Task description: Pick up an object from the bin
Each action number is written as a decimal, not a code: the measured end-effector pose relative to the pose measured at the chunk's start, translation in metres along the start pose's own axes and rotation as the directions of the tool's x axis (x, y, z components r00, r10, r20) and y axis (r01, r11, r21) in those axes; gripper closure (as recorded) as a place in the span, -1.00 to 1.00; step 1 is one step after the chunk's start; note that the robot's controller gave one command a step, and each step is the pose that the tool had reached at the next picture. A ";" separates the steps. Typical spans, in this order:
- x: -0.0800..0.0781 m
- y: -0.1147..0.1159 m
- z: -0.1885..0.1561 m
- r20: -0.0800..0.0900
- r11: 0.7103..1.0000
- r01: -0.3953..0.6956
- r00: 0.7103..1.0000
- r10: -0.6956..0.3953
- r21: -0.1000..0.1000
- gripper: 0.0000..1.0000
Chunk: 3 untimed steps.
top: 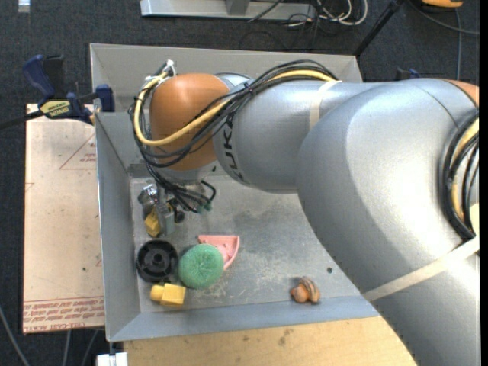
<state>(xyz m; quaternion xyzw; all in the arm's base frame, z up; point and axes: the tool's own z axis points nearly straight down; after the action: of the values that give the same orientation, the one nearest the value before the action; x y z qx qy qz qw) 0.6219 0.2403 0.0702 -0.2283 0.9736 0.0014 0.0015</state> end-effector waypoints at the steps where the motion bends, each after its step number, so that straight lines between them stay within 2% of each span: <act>1: 0.000 0.000 0.000 0.000 1.000 0.000 1.000 0.000 0.000 1.00; 2: 0.006 -0.004 -0.057 -0.006 1.000 -0.017 1.000 0.017 -0.001 1.00; 3: 0.008 0.004 -0.134 0.001 1.000 -0.030 1.000 0.030 0.001 1.00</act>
Offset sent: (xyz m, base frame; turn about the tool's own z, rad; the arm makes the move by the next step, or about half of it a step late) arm -0.0083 -0.0322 0.2722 0.0924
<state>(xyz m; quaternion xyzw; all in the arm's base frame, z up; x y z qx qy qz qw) 0.6124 0.2399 0.2039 -0.2139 0.9769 0.0011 0.0018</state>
